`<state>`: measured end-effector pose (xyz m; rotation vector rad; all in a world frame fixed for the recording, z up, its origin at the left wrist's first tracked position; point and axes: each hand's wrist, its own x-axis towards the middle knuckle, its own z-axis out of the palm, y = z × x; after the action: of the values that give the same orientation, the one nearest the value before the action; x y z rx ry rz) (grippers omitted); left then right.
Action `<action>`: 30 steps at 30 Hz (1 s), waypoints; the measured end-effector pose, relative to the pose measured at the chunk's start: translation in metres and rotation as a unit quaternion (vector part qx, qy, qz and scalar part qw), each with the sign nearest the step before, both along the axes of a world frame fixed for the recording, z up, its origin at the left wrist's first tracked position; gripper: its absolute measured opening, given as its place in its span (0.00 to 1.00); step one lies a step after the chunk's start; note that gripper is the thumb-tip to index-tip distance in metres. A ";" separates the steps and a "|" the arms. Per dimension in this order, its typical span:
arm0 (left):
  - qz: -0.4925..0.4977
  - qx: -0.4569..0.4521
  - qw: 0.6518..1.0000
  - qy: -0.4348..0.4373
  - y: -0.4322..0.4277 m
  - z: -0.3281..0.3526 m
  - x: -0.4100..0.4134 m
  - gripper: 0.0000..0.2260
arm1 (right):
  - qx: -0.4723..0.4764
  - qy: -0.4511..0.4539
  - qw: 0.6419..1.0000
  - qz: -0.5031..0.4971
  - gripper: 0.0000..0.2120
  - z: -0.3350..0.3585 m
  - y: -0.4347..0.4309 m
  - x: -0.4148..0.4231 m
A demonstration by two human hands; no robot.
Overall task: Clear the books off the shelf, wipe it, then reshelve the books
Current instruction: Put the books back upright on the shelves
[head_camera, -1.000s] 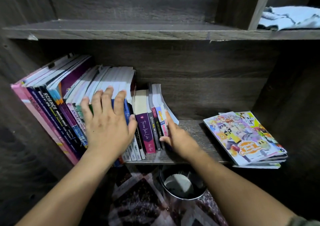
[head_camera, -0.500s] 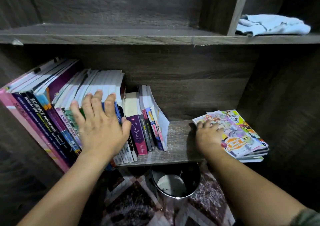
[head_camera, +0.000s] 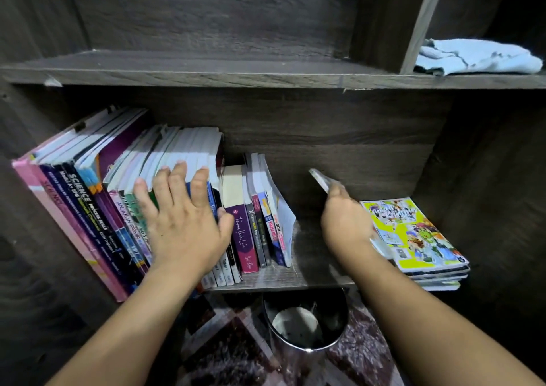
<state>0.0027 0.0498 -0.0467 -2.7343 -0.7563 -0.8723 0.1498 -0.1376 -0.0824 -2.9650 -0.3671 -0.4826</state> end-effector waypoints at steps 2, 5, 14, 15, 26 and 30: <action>0.001 -0.003 1.000 0.002 0.000 0.000 0.000 0.31 | 0.093 -0.014 0.995 0.029 0.23 0.019 0.012 -0.014; -0.006 -0.005 1.000 0.002 0.000 0.001 -0.002 0.30 | 0.316 -0.080 0.935 0.139 0.19 0.021 0.028 -0.028; -0.014 0.000 1.000 0.002 0.001 0.000 -0.003 0.29 | 0.424 0.236 0.827 0.282 0.22 -0.074 0.042 -0.030; -0.013 0.001 1.000 0.001 0.000 0.000 -0.002 0.29 | 0.424 0.245 0.819 0.300 0.22 -0.074 0.038 -0.027; 0.004 -0.012 1.000 -0.016 -0.005 0.001 0.001 0.32 | -0.127 0.129 0.982 -0.052 0.22 -0.066 -0.053 0.043; 0.018 -0.008 1.000 0.000 -0.007 0.001 0.001 0.32 | -0.117 0.173 0.967 -0.147 0.28 -0.079 -0.083 0.058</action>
<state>0.0041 0.0431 -0.0454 -2.7245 -0.8134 -0.8632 0.2076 -0.2208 -0.1615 -3.2627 0.0579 0.0697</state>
